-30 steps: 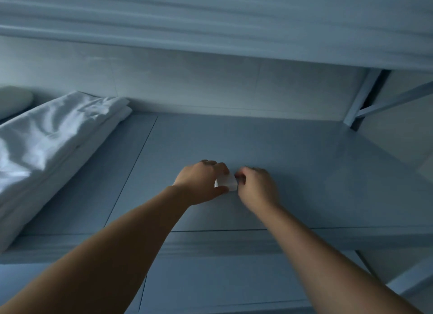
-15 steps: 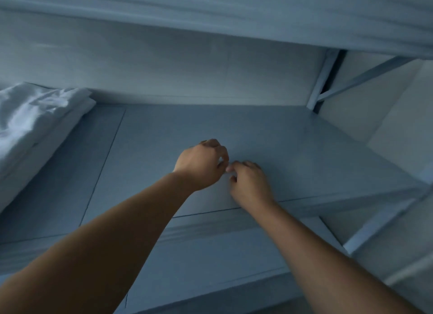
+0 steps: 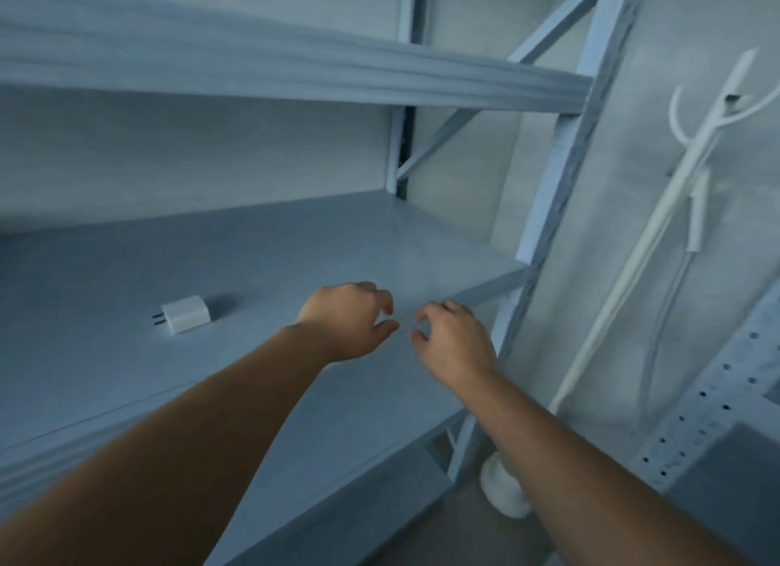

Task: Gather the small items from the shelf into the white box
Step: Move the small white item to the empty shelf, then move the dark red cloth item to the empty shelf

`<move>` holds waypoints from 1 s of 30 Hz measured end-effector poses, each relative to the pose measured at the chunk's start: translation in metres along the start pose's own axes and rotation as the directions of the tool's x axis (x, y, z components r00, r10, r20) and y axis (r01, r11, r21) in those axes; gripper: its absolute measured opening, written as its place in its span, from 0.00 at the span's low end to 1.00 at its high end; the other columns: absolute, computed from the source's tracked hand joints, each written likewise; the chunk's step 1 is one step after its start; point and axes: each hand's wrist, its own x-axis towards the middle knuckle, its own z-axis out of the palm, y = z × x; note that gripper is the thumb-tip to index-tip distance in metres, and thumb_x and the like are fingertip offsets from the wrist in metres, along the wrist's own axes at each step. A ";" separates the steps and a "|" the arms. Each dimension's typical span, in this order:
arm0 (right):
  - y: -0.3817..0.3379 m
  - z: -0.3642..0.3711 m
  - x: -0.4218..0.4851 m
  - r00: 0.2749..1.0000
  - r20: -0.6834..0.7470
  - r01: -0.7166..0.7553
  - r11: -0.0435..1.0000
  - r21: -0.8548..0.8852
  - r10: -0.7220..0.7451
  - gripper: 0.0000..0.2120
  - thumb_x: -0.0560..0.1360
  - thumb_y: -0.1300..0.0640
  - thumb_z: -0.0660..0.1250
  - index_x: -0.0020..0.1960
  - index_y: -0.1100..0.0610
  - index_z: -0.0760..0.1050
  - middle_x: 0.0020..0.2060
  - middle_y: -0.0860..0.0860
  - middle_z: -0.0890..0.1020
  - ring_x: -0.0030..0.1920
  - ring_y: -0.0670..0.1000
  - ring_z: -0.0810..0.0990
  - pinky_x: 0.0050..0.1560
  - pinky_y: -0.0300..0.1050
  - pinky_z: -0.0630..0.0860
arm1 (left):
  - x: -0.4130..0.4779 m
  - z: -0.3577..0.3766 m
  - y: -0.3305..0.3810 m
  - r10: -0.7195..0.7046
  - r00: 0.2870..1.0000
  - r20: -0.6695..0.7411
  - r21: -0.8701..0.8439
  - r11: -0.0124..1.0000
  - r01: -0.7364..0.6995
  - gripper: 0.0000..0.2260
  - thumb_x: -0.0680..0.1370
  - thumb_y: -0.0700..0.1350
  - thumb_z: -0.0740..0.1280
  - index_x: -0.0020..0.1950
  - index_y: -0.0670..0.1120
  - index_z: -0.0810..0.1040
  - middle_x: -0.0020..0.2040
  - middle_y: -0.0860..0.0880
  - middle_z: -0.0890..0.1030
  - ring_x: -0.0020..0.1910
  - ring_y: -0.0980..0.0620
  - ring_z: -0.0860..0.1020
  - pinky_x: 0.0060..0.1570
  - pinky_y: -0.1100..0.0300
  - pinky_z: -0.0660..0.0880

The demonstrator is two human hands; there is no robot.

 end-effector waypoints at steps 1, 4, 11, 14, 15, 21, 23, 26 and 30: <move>0.018 -0.012 -0.011 1.000 -0.009 -0.025 1.000 -0.007 0.025 0.15 0.75 0.50 0.67 0.60 0.53 0.78 0.54 0.55 0.81 0.58 0.59 0.77 0.55 0.51 0.75 | 0.005 0.002 0.022 0.011 1.000 0.002 -0.021 1.000 -0.011 0.16 0.78 0.63 0.60 0.61 0.57 0.75 0.55 0.55 0.78 0.54 0.50 0.78 0.46 0.56 0.72; 0.076 -0.052 -0.049 0.993 -0.039 -0.110 0.994 -0.026 0.109 0.16 0.75 0.49 0.68 0.61 0.52 0.78 0.55 0.55 0.81 0.58 0.58 0.78 0.55 0.51 0.76 | 0.019 0.008 0.094 0.052 0.998 0.024 -0.048 0.998 -0.051 0.16 0.77 0.63 0.60 0.61 0.58 0.75 0.56 0.55 0.78 0.55 0.51 0.77 0.47 0.56 0.71; 0.214 -0.142 -0.155 0.956 -0.136 -0.271 0.961 -0.053 0.262 0.16 0.75 0.48 0.67 0.61 0.52 0.77 0.54 0.53 0.80 0.56 0.57 0.77 0.53 0.51 0.77 | 0.048 0.023 0.286 0.240 0.971 0.007 -0.086 0.967 -0.238 0.15 0.79 0.62 0.57 0.59 0.57 0.75 0.57 0.53 0.78 0.54 0.48 0.79 0.48 0.52 0.74; 0.272 -0.182 -0.205 0.915 -0.176 -0.377 0.924 -0.055 0.363 0.16 0.76 0.48 0.67 0.61 0.51 0.78 0.55 0.53 0.80 0.57 0.57 0.77 0.54 0.51 0.76 | 0.059 0.029 0.371 0.326 0.945 0.030 -0.119 0.940 -0.321 0.16 0.79 0.63 0.57 0.60 0.57 0.75 0.58 0.54 0.78 0.56 0.49 0.78 0.51 0.51 0.75; 0.291 -0.196 -0.222 0.897 -0.198 -0.412 0.910 -0.055 0.394 0.15 0.76 0.48 0.67 0.61 0.51 0.78 0.55 0.53 0.80 0.57 0.57 0.77 0.54 0.51 0.75 | 0.064 0.032 0.398 0.352 0.935 0.037 -0.128 0.930 -0.345 0.16 0.79 0.63 0.57 0.61 0.57 0.75 0.58 0.54 0.78 0.56 0.49 0.78 0.51 0.51 0.75; 0.389 -0.272 -0.312 0.741 -0.356 -0.632 0.770 -0.086 0.569 0.14 0.76 0.49 0.66 0.60 0.51 0.79 0.55 0.54 0.81 0.56 0.58 0.79 0.54 0.51 0.76 | 0.082 0.043 0.556 0.565 0.825 -0.007 -0.156 0.814 -0.559 0.16 0.79 0.63 0.57 0.63 0.58 0.73 0.57 0.56 0.79 0.54 0.51 0.78 0.50 0.52 0.76; 0.416 -0.290 -0.341 0.688 -0.388 -0.692 0.716 -0.093 0.614 0.14 0.76 0.50 0.66 0.60 0.52 0.78 0.55 0.54 0.80 0.58 0.58 0.78 0.56 0.52 0.76 | 0.083 0.043 0.612 0.652 0.755 -0.062 -0.169 0.739 -0.652 0.15 0.79 0.62 0.58 0.62 0.58 0.74 0.56 0.56 0.79 0.53 0.51 0.79 0.47 0.55 0.75; 0.453 -0.311 -0.378 0.604 -0.440 -0.763 0.642 -0.077 0.664 0.14 0.77 0.50 0.66 0.61 0.52 0.77 0.55 0.54 0.80 0.59 0.57 0.77 0.57 0.53 0.76 | 0.085 0.047 0.687 0.745 0.657 -0.113 -0.198 0.631 -0.750 0.13 0.79 0.60 0.58 0.58 0.57 0.75 0.54 0.55 0.80 0.51 0.50 0.79 0.44 0.55 0.75; 0.499 -0.334 -0.413 0.495 -0.511 -0.837 0.544 -0.061 0.703 0.14 0.76 0.52 0.66 0.61 0.52 0.77 0.54 0.54 0.80 0.59 0.58 0.77 0.57 0.54 0.75 | 0.097 0.058 0.768 0.817 0.561 -0.133 -0.262 0.517 -0.815 0.14 0.79 0.58 0.59 0.62 0.55 0.74 0.57 0.54 0.79 0.53 0.49 0.79 0.45 0.53 0.75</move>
